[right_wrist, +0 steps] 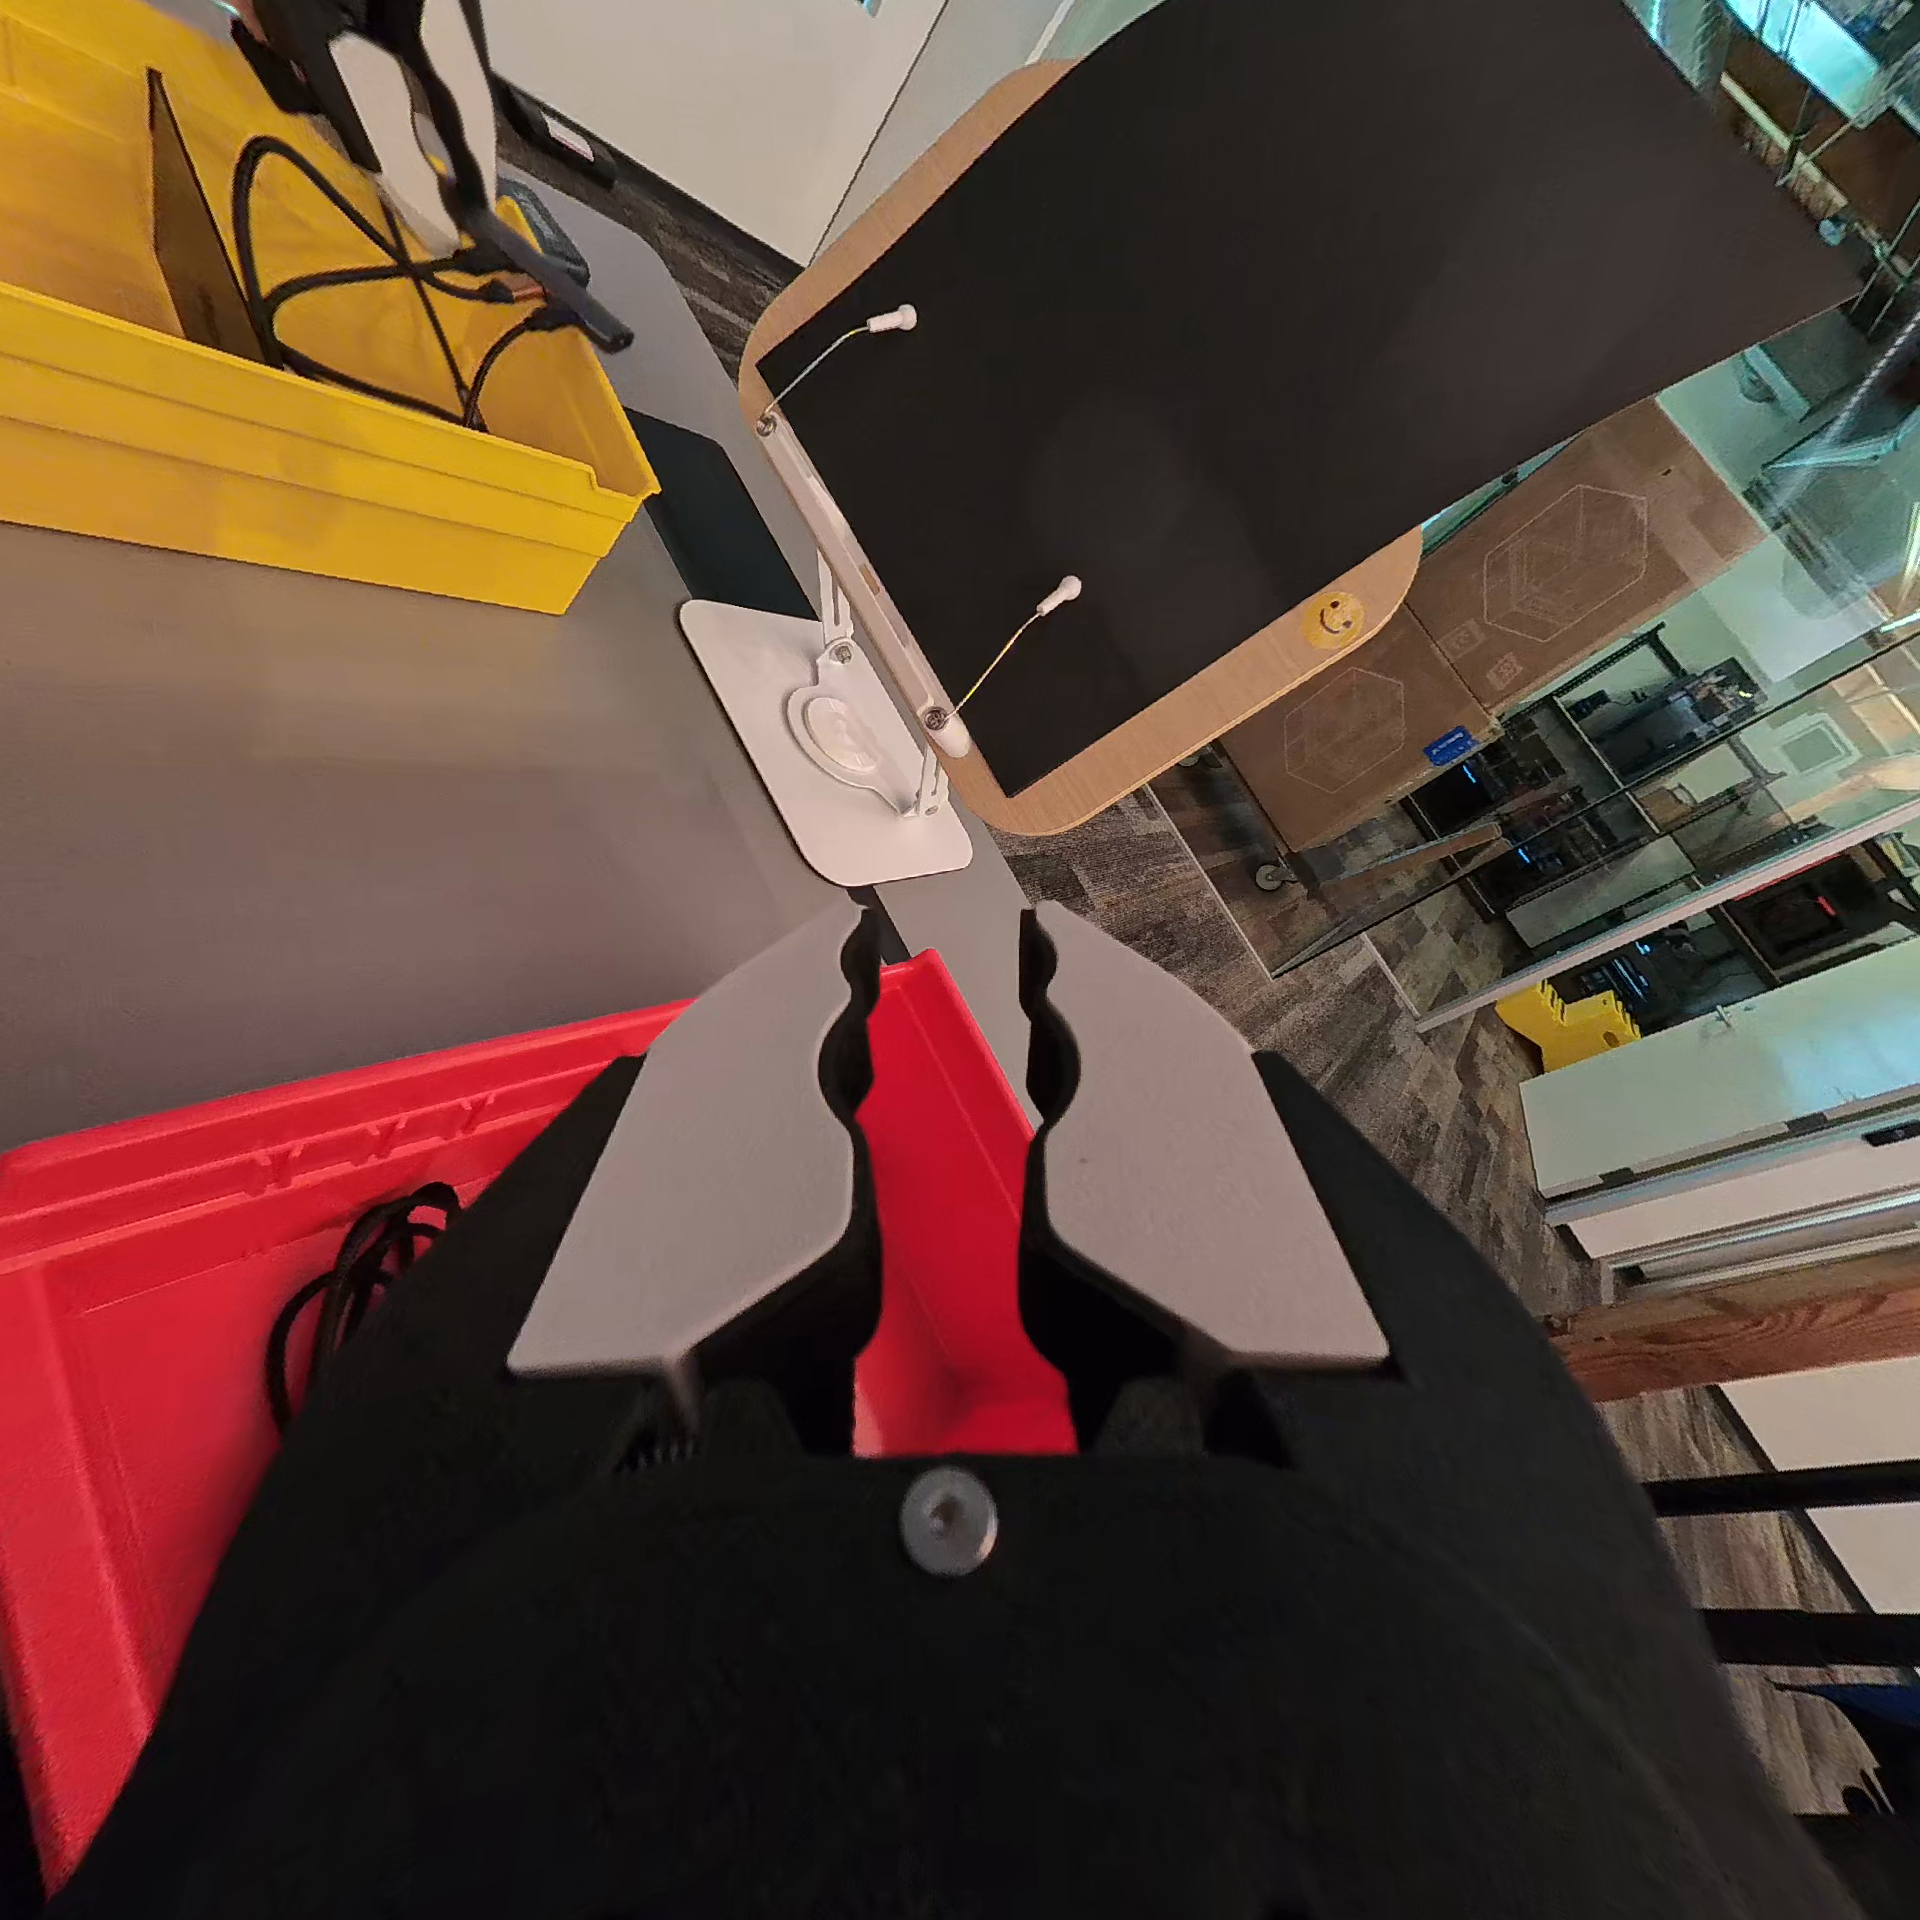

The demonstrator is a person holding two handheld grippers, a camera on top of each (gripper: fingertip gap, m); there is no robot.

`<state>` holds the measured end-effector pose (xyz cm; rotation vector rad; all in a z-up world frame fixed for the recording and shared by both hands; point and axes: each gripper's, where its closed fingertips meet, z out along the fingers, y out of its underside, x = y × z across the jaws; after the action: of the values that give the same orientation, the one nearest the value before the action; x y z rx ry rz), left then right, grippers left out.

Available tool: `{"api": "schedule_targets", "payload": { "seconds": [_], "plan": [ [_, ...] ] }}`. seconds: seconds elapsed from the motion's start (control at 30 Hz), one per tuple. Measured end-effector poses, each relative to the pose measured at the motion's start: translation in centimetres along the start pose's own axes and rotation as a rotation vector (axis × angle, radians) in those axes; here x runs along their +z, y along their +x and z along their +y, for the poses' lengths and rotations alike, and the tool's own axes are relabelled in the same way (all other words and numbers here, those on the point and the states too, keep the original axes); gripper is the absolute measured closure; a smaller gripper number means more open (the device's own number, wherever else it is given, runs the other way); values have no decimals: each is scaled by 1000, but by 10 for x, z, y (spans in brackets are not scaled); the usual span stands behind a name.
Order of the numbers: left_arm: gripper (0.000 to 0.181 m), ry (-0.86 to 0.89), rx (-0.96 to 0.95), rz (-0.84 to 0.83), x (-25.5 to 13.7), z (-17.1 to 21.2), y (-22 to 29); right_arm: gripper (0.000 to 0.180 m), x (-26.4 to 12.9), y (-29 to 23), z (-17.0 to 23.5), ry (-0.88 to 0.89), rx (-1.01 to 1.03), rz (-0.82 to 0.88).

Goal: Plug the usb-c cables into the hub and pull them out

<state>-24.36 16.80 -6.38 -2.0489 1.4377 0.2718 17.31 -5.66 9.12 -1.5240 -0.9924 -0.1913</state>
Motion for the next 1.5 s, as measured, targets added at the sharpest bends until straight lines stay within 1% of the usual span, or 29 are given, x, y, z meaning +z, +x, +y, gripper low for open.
{"api": "schedule_targets", "payload": {
  "seconds": [0.13,0.27,0.33,0.43,0.57,0.7,0.8,0.9,0.97,1.07,1.13,1.2,1.23,1.3,1.33,1.43,1.5],
  "plan": [
    [157,20,25,-100,-31,-14,-14,153,2,-2,-1,4,-4,-4],
    [157,6,71,-219,-73,-29,-31,153,7,-6,-4,7,-17,-11],
    [157,6,100,-247,-95,-39,-34,153,10,-9,-5,9,-21,-17],
    [157,27,137,-293,-129,-60,-36,153,16,-15,-10,17,-28,-28],
    [157,115,152,-364,-180,-97,-32,153,27,-24,-22,44,-45,-23],
    [157,256,160,-378,-229,-142,-12,154,34,-31,-54,187,13,13],
    [157,327,194,-379,-255,-172,13,154,29,-37,-85,330,50,44],
    [157,395,272,-374,-267,-196,51,152,19,-42,-107,419,12,101],
    [157,425,312,-335,-268,-207,80,147,11,-45,-116,455,-89,165],
    [157,475,354,-271,-267,-220,119,141,4,-44,-116,440,-235,257],
    [157,502,364,-201,-267,-226,143,137,2,-47,-116,455,-292,276],
    [157,521,375,-125,-268,-231,166,134,-1,-47,-119,475,-360,331],
    [157,530,382,-86,-268,-233,177,135,-2,-52,-121,484,-406,327],
    [157,528,401,-5,-266,-235,198,136,-6,-56,-125,485,-504,380],
    [157,528,408,30,-265,-235,206,138,-6,-60,-127,482,-550,390],
    [157,532,416,125,-264,-238,227,165,-7,-67,-126,461,-643,402],
    [156,542,407,149,-266,-241,231,168,-4,-68,-119,426,-651,356]
  ]
}}
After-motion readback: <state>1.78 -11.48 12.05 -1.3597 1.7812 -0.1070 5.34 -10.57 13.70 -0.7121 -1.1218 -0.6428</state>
